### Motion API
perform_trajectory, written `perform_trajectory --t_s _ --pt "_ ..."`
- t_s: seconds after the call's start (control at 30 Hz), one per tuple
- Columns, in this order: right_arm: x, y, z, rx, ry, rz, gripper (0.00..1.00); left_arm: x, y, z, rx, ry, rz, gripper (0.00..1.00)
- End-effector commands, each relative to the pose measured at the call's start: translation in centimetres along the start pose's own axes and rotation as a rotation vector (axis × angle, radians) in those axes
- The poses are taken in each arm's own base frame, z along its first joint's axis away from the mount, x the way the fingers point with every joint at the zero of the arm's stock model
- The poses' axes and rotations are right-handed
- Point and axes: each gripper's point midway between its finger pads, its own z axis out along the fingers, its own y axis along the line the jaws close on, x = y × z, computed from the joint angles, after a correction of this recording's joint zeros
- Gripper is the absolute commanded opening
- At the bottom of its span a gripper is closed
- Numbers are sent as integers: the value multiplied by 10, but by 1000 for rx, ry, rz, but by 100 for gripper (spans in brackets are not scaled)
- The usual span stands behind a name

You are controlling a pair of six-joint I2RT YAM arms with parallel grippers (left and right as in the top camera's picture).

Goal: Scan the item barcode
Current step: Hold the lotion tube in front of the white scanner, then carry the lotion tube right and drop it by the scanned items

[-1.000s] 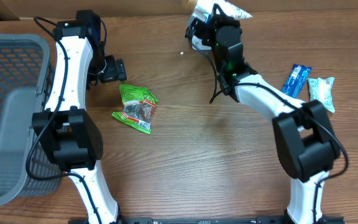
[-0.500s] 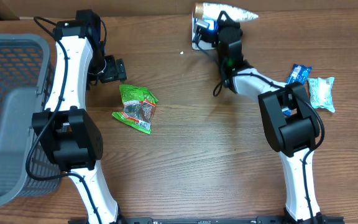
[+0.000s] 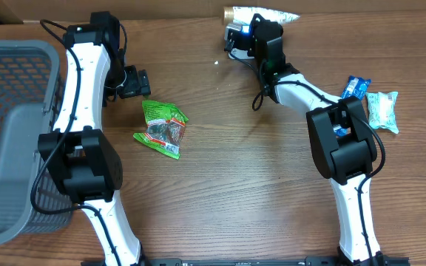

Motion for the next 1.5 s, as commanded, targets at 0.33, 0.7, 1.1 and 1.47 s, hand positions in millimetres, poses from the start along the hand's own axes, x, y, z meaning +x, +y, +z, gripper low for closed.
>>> perform_trajectory --t_s 0.33,0.7,1.1,1.47 --pt "-10 -35 -3 77 -26 48 4 1 -6 -10 10 -23 1 99" --pt "-22 -110 -52 73 -24 360 4 1 -6 -10 10 -23 1 99" --pt "-13 -102 -232 -581 219 1297 4 1 -6 -10 10 -23 1 100" --pt "115 -26 -244 -650 732 1722 4 1 -6 -10 10 -23 1 100"
